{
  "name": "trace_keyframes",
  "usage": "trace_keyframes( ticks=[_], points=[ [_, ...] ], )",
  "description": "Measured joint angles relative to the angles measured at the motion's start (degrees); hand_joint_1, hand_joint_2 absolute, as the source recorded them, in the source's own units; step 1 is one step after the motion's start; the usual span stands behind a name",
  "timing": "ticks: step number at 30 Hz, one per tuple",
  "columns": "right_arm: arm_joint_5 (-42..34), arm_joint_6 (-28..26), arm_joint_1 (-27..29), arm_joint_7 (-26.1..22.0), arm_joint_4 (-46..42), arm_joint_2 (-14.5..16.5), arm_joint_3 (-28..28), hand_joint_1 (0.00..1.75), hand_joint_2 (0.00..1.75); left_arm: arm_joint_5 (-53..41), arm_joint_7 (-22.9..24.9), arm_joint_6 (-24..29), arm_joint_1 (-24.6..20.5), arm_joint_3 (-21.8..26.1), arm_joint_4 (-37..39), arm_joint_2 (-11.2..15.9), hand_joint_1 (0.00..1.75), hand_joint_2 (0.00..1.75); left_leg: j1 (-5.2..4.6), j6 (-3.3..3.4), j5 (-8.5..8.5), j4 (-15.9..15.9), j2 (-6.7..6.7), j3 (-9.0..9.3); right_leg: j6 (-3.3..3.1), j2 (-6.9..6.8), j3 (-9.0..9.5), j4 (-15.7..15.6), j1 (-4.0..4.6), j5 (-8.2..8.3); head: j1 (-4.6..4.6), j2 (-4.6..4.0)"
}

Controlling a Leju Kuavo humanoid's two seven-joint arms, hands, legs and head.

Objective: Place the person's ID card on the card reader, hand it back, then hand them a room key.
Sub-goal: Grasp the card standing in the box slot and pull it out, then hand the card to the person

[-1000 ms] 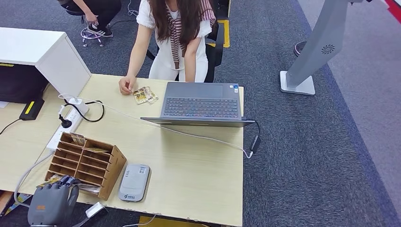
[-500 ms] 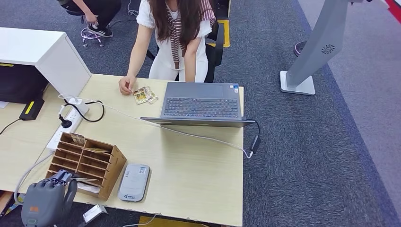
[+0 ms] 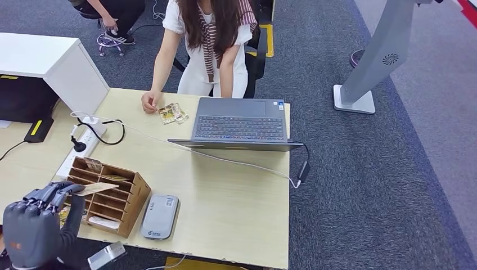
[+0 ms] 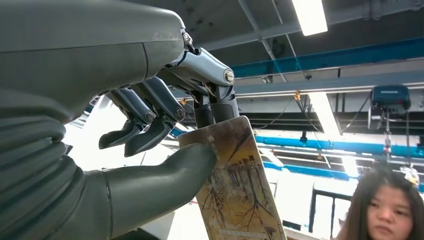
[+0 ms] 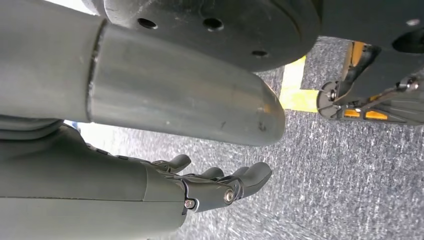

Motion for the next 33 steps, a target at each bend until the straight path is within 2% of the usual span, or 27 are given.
trace_keyframes(
  ticks=[6,11,14,19,26,27,30,31,33],
  points=[
    [2.6,1.3,-0.7,0.1,0.0,-0.2,2.1,0.0,0.0,-5.0,4.7,-8.5,-19.6,-0.2,10.0,3.3,1.75,1.75,0.0,-0.06,0.33,0.0,-0.17,-0.06,-0.1,-0.16,0.06,0.0,0.0,0.29,0.0,0.0],
    [4.6,2.0,-1.2,0.4,0.0,-0.7,4.0,0.0,0.0,-11.3,8.4,-10.1,-36.8,-1.9,24.8,4.8,1.75,1.75,0.0,-0.03,0.51,0.0,-0.12,-0.17,-0.04,-0.08,-0.04,0.0,0.0,0.53,0.0,0.0],
    [5.1,2.3,-1.3,0.6,0.0,-0.9,5.0,0.0,0.0,-14.2,10.1,-10.0,-45.1,-3.1,34.1,5.3,1.75,1.75,-0.01,-0.05,0.53,0.0,-0.06,-0.17,-0.04,0.03,-0.08,0.0,0.0,0.57,0.0,0.0],
    [5.3,2.3,-1.3,0.7,0.0,-1.2,5.9,0.0,0.0,-15.9,11.2,-9.7,-53.2,-4.3,44.6,5.7,1.75,1.75,0.0,-0.05,0.52,0.0,0.03,-0.2,-0.04,0.13,-0.15,0.0,0.0,0.57,-0.01,0.0],
    [5.2,2.2,-1.4,1.9,0.0,-1.2,6.4,0.0,0.0,-16.6,11.7,-9.3,-57.7,-5.2,51.7,5.6,1.75,1.75,0.0,-0.05,0.52,0.0,0.07,-0.3,-0.04,0.17,-0.27,0.0,0.0,0.56,-0.01,0.0],
    [5.2,2.2,-1.4,2.0,0.0,-1.2,6.4,0.0,0.0,-16.7,11.9,-9.2,-58.0,-5.2,52.2,5.5,1.43,1.75,0.0,-0.05,0.52,0.0,0.07,-0.3,-0.04,0.17,-0.27,0.0,0.0,0.56,-0.01,0.0],
    [5.3,2.2,-1.4,2.1,0.0,-1.2,6.4,0.0,0.0,-16.8,12.6,-9.3,-58.6,-5.3,53.6,5.5,0.12,1.75,0.0,-0.05,0.52,0.0,0.08,-0.3,-0.04,0.17,-0.27,0.0,0.0,0.56,0.0,0.0],
    [5.3,2.2,-1.4,2.0,0.0,-1.2,6.4,0.0,0.0,-16.7,13.0,-9.4,-58.8,-5.3,54.1,5.5,0.0,1.75,0.0,-0.05,0.52,0.0,0.08,-0.3,-0.04,0.17,-0.27,0.0,0.0,0.56,0.0,0.0],
    [5.3,2.2,-1.4,1.8,0.0,-1.2,6.5,0.0,0.0,-16.5,13.4,-9.6,-59.2,-5.3,54.8,5.5,0.0,1.75,0.0,-0.05,0.52,0.0,0.08,-0.3,-0.04,0.17,-0.27,0.0,0.0,0.56,0.0,0.0]
  ],
)
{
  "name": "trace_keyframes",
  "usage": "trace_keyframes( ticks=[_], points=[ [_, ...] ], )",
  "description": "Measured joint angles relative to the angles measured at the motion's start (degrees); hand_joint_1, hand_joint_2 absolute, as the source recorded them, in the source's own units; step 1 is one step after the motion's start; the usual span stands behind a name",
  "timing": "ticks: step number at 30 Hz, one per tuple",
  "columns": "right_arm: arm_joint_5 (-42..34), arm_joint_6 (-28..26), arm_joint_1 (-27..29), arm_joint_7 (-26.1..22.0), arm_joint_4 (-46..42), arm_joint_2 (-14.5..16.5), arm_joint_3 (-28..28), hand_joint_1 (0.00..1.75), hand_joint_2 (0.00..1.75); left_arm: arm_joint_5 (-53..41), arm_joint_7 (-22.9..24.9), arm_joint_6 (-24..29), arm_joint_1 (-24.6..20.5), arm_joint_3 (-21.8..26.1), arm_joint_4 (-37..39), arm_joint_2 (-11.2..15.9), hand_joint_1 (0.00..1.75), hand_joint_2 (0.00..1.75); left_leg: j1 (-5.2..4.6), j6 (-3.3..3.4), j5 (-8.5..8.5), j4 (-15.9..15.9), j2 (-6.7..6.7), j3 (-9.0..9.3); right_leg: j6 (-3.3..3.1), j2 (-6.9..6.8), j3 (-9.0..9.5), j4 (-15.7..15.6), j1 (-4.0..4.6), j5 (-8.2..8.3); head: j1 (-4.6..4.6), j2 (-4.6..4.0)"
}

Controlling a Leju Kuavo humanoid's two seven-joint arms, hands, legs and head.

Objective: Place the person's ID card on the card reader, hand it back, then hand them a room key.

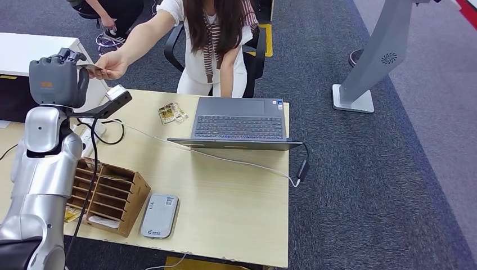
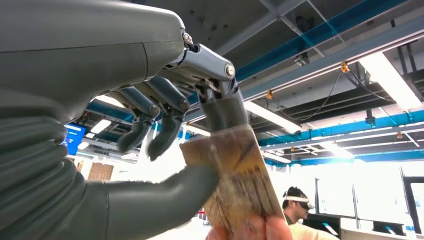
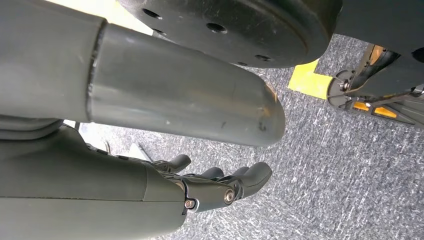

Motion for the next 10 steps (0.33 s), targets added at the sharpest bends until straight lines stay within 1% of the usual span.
trace_keyframes(
  ticks=[5,10],
  points=[
    [0.0,0.0,0.0,-0.4,0.0,0.0,0.2,0.0,0.0,0.9,-0.1,0.1,0.0,0.0,0.3,0.0,0.0,1.75,0.0,0.0,0.0,0.0,0.0,-0.02,0.0,0.0,0.0,0.0,0.0,0.0,-0.01,0.0],
    [-0.1,0.0,0.0,-0.4,0.0,-0.1,0.3,0.0,0.0,7.1,-2.9,0.2,2.4,0.0,-2.9,0.0,0.0,1.75,0.0,0.0,0.0,0.0,0.0,-0.05,0.0,0.0,0.0,0.0,0.0,-0.01,-0.01,0.0]
  ],
)
